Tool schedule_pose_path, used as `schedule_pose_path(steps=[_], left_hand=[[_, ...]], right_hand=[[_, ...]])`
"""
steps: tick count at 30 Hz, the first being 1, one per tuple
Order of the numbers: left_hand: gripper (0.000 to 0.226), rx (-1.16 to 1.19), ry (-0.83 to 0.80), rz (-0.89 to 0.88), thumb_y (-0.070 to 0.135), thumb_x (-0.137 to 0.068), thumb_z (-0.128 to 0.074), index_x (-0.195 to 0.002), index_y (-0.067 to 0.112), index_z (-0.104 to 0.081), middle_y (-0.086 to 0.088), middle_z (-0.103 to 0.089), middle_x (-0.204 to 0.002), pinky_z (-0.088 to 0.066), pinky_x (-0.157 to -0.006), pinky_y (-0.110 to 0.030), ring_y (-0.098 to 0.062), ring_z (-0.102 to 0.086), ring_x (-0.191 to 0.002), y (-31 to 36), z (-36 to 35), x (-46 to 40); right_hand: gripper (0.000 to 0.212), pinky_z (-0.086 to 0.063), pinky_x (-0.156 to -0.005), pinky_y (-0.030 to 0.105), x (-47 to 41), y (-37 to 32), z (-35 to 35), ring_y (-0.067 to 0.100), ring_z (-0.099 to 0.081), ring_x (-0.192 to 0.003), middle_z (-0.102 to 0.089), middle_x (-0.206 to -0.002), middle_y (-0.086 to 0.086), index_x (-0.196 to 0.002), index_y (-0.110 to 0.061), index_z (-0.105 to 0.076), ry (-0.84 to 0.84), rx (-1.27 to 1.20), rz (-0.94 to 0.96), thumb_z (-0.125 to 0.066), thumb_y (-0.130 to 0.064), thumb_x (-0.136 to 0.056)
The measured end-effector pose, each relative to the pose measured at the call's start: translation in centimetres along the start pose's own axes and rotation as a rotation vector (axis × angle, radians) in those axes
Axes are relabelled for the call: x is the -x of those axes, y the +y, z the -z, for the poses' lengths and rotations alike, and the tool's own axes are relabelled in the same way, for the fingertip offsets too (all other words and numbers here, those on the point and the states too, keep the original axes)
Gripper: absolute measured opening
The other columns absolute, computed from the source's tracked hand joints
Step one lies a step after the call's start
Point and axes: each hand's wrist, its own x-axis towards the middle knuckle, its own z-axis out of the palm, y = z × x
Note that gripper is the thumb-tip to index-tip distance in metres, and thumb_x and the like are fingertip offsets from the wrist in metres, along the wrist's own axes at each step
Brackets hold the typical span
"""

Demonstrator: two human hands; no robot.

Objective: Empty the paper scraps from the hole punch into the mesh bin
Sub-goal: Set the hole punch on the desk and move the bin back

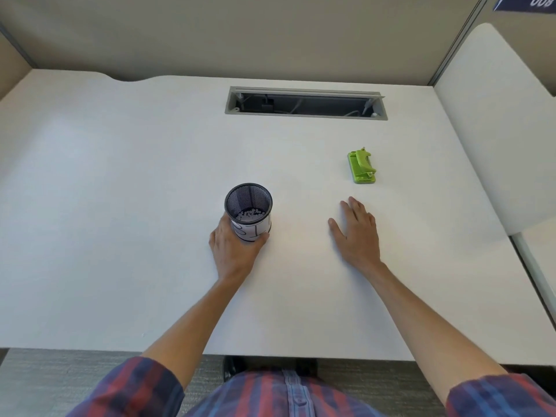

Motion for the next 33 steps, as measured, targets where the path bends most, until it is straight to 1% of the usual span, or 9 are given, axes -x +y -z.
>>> schedule_pose_path(steps=[5,11,17,20,24,27,30,31,33], left_hand=[[0.077,0.009,0.012,0.006,0.036,-0.064,-0.088,-0.127,0.013,-0.050,-0.004,-0.064,-0.119,-0.037,-0.106,-0.047,-0.028,-0.048,-0.118,0.4,0.2,-1.5],[0.074,0.037,0.000,0.001,0.039,-0.063,-0.087,-0.123,0.015,-0.050,-0.006,-0.067,-0.115,-0.048,-0.095,-0.048,-0.031,-0.058,-0.110,0.3,0.0,-5.4],[0.075,0.044,-0.012,-0.003,0.043,-0.063,-0.086,-0.123,0.014,-0.052,-0.005,-0.067,-0.117,-0.047,-0.096,-0.049,-0.030,-0.058,-0.111,0.8,-0.5,-9.4],[0.075,0.043,-0.017,0.018,0.044,-0.060,-0.085,-0.122,0.015,-0.052,-0.004,-0.068,-0.117,-0.049,-0.094,-0.049,-0.031,-0.059,-0.111,0.4,-0.7,-11.8],[0.075,0.062,-0.014,0.032,0.044,-0.063,-0.082,-0.127,0.019,-0.051,-0.002,-0.065,-0.122,-0.048,-0.096,-0.046,-0.030,-0.055,-0.116,0.0,-0.9,-14.5],[0.075,0.052,-0.007,0.030,0.042,-0.069,-0.081,-0.132,0.018,-0.049,-0.004,-0.062,-0.127,-0.041,-0.102,-0.043,-0.029,-0.047,-0.123,-0.5,-1.2,-16.1],[0.081,-0.039,0.008,0.003,0.045,-0.073,-0.079,-0.139,0.011,-0.045,-0.007,-0.058,-0.136,-0.016,-0.120,-0.041,-0.027,-0.041,-0.133,-0.6,-1.3,-17.6],[0.082,-0.066,0.016,-0.003,0.046,-0.074,-0.078,-0.140,0.009,-0.044,-0.008,-0.056,-0.138,-0.010,-0.122,-0.039,-0.027,-0.041,-0.135,-0.7,-1.4,-18.1],[0.084,-0.094,0.022,-0.001,0.048,-0.075,-0.077,-0.140,0.008,-0.043,-0.009,-0.054,-0.139,-0.007,-0.122,-0.040,-0.026,-0.042,-0.135,-0.9,-1.5,-18.9]], right_hand=[[0.070,-0.020,-0.119,0.043,0.1,0.0,-0.1,0.021,-0.023,-0.148,-0.031,-0.158,0.006,-0.147,-0.012,-0.038,-0.006,0.026,0.002,-0.027,-0.053,-0.092],[0.061,-0.014,-0.119,0.044,0.3,-0.4,-0.2,0.021,-0.031,-0.145,-0.041,-0.153,0.003,-0.142,-0.014,-0.046,0.006,0.130,0.120,-0.028,-0.046,-0.094],[0.062,-0.023,-0.119,0.041,-0.2,-0.1,-0.4,0.018,-0.031,-0.145,-0.041,-0.153,0.001,-0.142,-0.015,-0.047,-0.001,0.018,0.101,-0.032,-0.048,-0.092],[0.060,-0.024,-0.118,0.040,-0.2,0.0,-0.4,0.017,-0.032,-0.144,-0.042,-0.153,0.000,-0.142,-0.015,-0.048,0.000,0.011,0.101,-0.036,-0.047,-0.092],[0.057,-0.024,-0.118,0.038,-0.2,0.0,-0.3,0.017,-0.033,-0.144,-0.043,-0.152,-0.001,-0.141,-0.016,-0.049,0.001,0.010,0.097,-0.039,-0.045,-0.093],[0.057,-0.024,-0.118,0.038,-0.2,0.1,-0.3,0.016,-0.032,-0.144,-0.042,-0.152,-0.002,-0.141,-0.017,-0.049,-0.002,0.006,0.094,-0.039,-0.046,-0.092],[0.055,-0.028,-0.117,0.040,-0.3,0.1,-0.4,0.016,-0.034,-0.143,-0.044,-0.151,-0.002,-0.139,-0.016,-0.051,0.002,-0.006,0.095,-0.043,-0.044,-0.092],[0.054,-0.030,-0.115,0.041,-0.4,0.1,-0.4,0.016,-0.035,-0.142,-0.044,-0.151,-0.002,-0.138,-0.016,-0.051,0.007,-0.010,0.102,-0.044,-0.043,-0.092],[0.052,-0.032,-0.113,0.041,-0.4,0.1,-0.3,0.016,-0.036,-0.141,-0.046,-0.149,-0.001,-0.137,-0.015,-0.053,0.020,-0.016,0.113,-0.048,-0.040,-0.092]])
